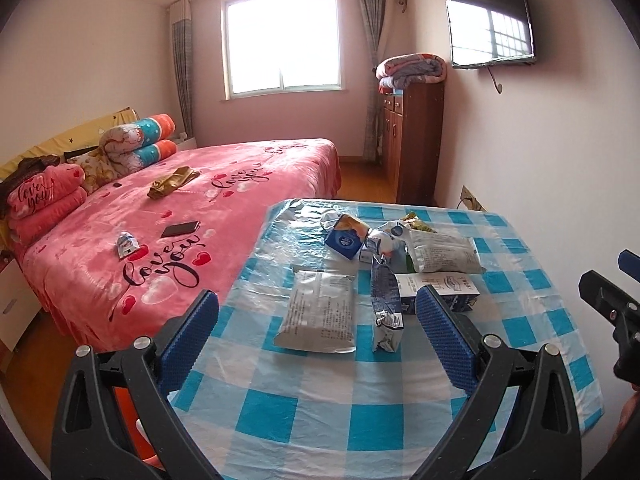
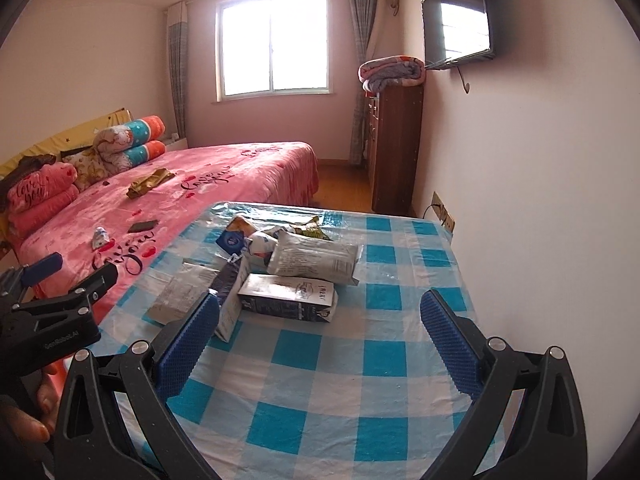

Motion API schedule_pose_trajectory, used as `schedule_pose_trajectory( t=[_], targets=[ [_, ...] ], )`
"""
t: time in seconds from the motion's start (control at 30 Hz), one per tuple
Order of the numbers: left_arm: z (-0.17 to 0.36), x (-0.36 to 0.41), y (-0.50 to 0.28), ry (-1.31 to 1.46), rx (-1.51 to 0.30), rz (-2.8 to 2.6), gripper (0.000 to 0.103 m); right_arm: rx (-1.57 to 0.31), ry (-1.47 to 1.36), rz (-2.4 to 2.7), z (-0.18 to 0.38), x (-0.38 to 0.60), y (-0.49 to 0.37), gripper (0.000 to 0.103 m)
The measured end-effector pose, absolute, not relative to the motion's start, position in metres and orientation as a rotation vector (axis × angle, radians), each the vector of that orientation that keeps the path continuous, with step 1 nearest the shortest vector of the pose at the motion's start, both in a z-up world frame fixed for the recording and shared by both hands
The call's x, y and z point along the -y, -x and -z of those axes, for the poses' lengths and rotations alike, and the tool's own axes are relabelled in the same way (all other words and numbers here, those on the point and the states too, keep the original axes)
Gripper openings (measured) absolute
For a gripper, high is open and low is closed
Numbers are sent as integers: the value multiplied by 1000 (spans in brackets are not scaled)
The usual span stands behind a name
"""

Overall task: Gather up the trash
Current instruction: 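Move both tools over the checkered table toward the pile of trash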

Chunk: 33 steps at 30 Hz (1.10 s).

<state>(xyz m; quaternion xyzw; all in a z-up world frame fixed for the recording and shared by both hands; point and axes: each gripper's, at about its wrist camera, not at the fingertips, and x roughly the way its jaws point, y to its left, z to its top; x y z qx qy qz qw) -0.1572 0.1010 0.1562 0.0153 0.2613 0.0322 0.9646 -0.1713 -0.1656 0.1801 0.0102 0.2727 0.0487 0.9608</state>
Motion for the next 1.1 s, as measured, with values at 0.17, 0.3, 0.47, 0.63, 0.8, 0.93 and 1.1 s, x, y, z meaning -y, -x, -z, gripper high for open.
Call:
schedule_pose_trajectory(
  t=[0.17,0.3,0.47,0.63,0.8,0.93,1.1],
  targets=[
    [-159,-102,164,-41,-510,-78,99,-531,-24,-100,-186,167,178,99],
    [-163,-102,167,-44,-503,-79,99,-521,-26,-101,-190,167,182,99],
    [-165,-102,169,-47,-498,-81,99,-509,-20,-104,-194,167,185,99],
    [-166,-102,171,-45,-493,-85,99,-497,-21,-105,-197,169,187,99],
    [-167,-104,172,-41,-496,-88,99,-489,-30,-108,-198,171,188,99],
    [-164,-106,169,-39,-504,-92,99,-486,-45,-109,-197,175,186,99],
    [-159,-106,163,-42,-514,-96,99,-485,-65,-119,-193,180,183,99]
  ],
)
